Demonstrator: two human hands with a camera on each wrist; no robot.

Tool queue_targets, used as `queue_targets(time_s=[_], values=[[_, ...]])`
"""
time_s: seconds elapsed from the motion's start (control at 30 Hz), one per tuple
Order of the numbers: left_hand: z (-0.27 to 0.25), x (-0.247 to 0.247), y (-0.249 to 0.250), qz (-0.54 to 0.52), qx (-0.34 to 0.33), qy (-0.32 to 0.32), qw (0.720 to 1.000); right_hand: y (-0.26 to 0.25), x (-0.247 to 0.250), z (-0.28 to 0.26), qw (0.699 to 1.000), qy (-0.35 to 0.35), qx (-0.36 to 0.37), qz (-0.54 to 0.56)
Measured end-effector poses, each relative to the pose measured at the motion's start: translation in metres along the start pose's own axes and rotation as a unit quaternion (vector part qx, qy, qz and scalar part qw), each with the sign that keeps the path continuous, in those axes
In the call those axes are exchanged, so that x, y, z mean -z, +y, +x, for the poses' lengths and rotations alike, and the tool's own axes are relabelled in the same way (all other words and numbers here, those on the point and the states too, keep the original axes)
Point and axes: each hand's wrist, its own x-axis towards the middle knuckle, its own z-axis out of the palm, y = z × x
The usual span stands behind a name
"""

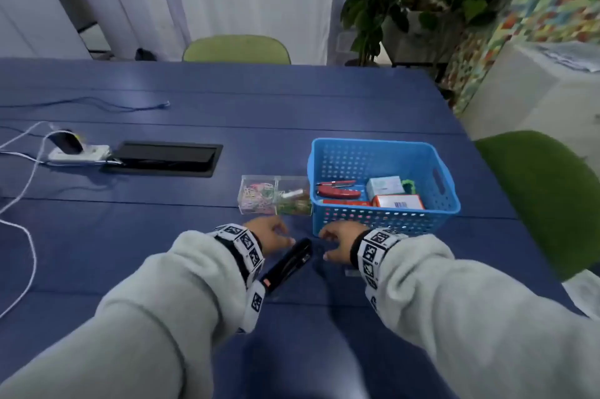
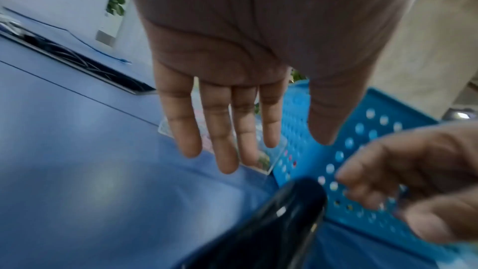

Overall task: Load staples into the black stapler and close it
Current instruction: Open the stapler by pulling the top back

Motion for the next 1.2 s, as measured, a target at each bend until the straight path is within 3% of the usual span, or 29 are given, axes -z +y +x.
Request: queue_targets(time_s=[0.1,0.23,0.5,0.77,0.93,1.2], values=[[0.002,-0.010,0.007,0.057,0.004,-0.052,0.997,-0.005,-0.007,0.015,0.999,-0.051,0.003,-0.011],[0.000,-0.022,0.012,0.095,-0.009,-0.086,0.992,-0.006,-0.026,0.033,0.998,-0.061,0.014,0.003],[-0.015,-0.016,0.023,0.100,-0.046,-0.084,0.990,0.003,-0.039,0.035,0.997,-0.057,0.007,-0.055],[-0.025,-0.008,0.036,0.082,-0.090,-0.073,0.990,0.004,-0.031,0.015,0.998,-0.028,0.056,0.009],[-0.024,-0.008,0.035,0.086,-0.109,-0.078,0.987,0.009,-0.029,0.011,0.998,-0.038,0.048,0.006],[-0.026,0.004,0.016,-0.040,-0.112,-0.021,0.993,0.027,-0.024,0.011,0.999,-0.005,0.041,-0.033]])
